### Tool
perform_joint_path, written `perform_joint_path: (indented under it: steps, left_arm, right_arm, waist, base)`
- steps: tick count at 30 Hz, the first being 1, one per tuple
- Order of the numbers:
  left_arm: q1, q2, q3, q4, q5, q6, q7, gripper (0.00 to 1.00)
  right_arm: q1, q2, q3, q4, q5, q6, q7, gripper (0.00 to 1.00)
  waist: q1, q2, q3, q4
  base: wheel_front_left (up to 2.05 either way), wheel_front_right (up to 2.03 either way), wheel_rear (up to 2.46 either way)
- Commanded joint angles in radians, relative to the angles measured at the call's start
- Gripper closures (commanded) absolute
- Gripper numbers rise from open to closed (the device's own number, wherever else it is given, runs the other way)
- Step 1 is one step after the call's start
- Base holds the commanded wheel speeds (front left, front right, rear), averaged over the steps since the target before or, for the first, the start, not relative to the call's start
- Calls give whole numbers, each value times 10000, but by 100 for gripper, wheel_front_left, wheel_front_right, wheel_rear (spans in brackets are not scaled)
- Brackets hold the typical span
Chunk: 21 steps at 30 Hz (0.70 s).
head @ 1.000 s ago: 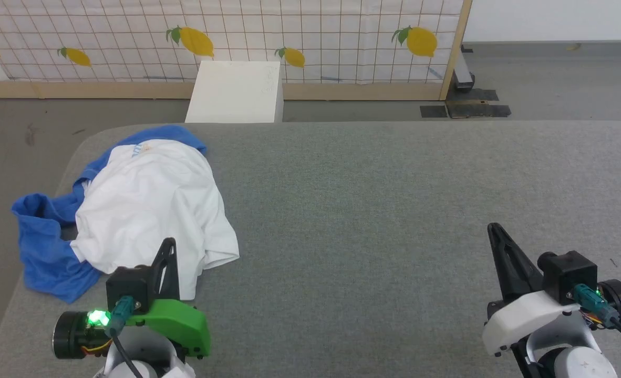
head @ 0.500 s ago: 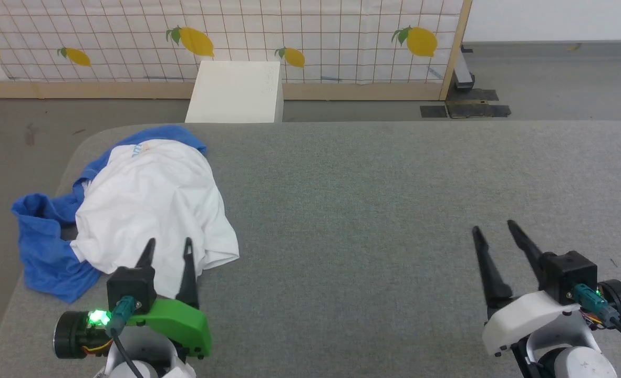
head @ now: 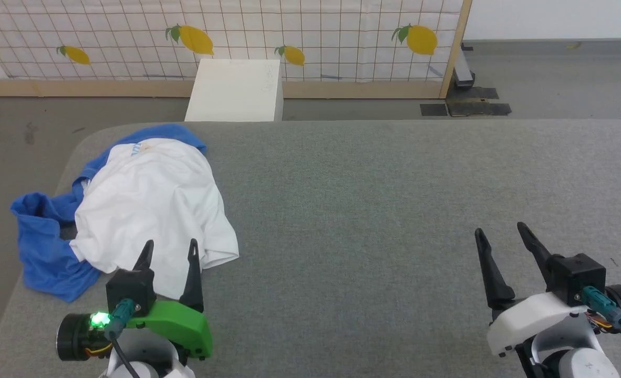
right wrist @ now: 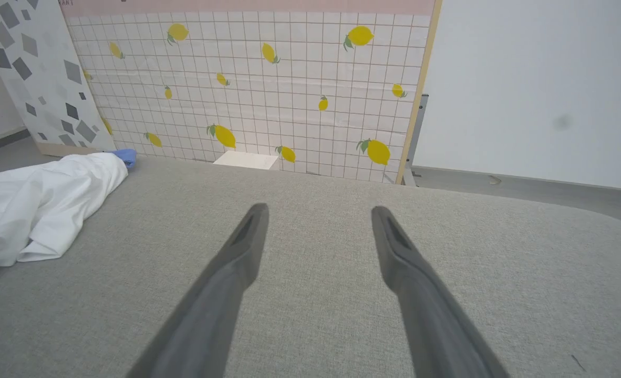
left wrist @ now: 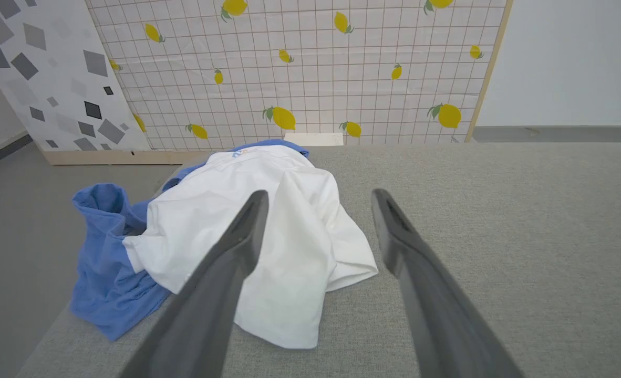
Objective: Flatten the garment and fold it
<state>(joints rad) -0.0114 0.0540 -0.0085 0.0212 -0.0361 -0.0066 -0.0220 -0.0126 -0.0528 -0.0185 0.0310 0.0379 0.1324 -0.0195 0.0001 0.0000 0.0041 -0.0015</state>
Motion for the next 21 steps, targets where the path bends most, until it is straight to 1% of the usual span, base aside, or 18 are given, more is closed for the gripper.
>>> perform_joint_path:
  steps: [1,12,21]
  left_arm:
    - [-64,-5,5,55,-113,33,-110,0]
    - [-166,-8,47,191,-293,69,-333,0]
    - [-210,-11,191,261,-490,123,-520,0]
  right_arm:
    - [46,3,-65,77,148,-2,-123,0]
    - [31,5,-229,192,243,-4,-347,0]
    - [11,7,-311,288,279,-5,-535,0]
  waist:
    - [-1,0,10,2]
    - [-1,0,109,194]
    - [-1,0,219,758]
  base:
    - [0,0,0]
    - [0,0,0]
    - [0,0,0]
